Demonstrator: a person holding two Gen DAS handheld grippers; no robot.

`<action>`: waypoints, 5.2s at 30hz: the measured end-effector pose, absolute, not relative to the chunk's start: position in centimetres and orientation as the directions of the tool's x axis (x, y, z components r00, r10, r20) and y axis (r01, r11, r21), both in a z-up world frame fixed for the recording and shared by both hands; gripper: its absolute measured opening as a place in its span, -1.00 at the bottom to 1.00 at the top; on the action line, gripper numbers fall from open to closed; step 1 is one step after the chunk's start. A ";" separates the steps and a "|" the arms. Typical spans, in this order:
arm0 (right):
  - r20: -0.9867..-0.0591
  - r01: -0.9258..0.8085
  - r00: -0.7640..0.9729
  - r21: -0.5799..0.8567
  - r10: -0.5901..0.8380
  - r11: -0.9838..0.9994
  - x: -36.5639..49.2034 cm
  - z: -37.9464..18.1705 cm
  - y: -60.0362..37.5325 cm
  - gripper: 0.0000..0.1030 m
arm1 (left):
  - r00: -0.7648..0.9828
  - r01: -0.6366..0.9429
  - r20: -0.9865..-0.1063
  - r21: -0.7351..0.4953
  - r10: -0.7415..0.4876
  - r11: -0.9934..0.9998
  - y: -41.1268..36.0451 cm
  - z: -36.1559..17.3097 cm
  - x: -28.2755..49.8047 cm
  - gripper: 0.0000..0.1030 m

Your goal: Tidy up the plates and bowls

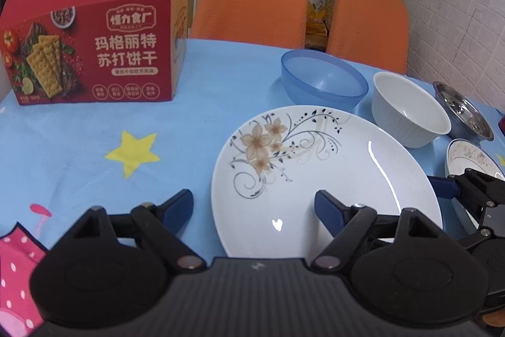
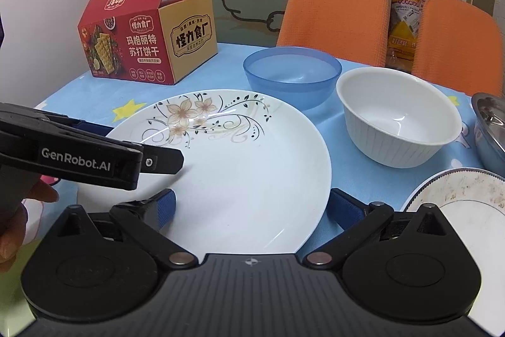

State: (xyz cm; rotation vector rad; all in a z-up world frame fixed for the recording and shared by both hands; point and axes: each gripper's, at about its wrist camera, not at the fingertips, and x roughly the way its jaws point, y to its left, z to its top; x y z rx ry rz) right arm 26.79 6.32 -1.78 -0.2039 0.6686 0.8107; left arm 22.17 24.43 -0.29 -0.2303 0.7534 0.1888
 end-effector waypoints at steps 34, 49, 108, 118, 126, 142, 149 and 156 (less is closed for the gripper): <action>-0.521 -0.703 0.601 0.017 0.606 0.711 15.7 2.9 2.1 1.00 | 0.761 -0.245 -0.641 -0.144 0.098 0.959 18.9 5.4 12.5 0.08; -0.577 -0.694 0.575 0.033 0.580 0.720 9.3 -0.4 0.3 1.00 | 0.721 -0.258 -0.689 -0.166 0.075 0.952 16.4 1.8 5.6 0.09; -0.573 -0.429 0.738 0.010 0.357 0.903 27.7 -0.7 -12.9 1.00 | 0.662 -0.043 -0.734 -0.240 -0.152 0.970 6.3 1.0 29.5 0.41; -0.597 -0.441 0.712 0.031 0.370 0.897 28.5 -1.4 -12.1 1.00 | 0.668 -0.046 -0.735 -0.191 -0.111 0.981 5.4 0.6 29.7 0.30; -0.594 -0.425 0.710 0.066 0.378 0.903 27.3 -1.8 -11.5 1.00 | 0.678 -0.052 -0.731 -0.155 -0.079 0.987 4.3 0.8 28.6 -0.15; -0.484 -0.453 0.772 0.038 0.413 0.891 16.3 2.5 -9.4 1.00 | 0.759 -0.069 -0.645 -0.214 -0.088 0.974 7.0 5.4 17.5 -0.14; -0.462 -0.542 0.737 0.031 0.493 0.840 13.0 3.2 -5.2 1.00 | 0.784 -0.152 -0.620 -0.207 -0.010 0.966 11.4 6.4 11.8 -0.13; -0.493 -0.627 0.661 0.050 0.566 0.777 10.3 2.1 -1.2 1.00 | 0.771 -0.261 -0.631 -0.192 0.085 0.946 15.6 5.3 6.8 -0.13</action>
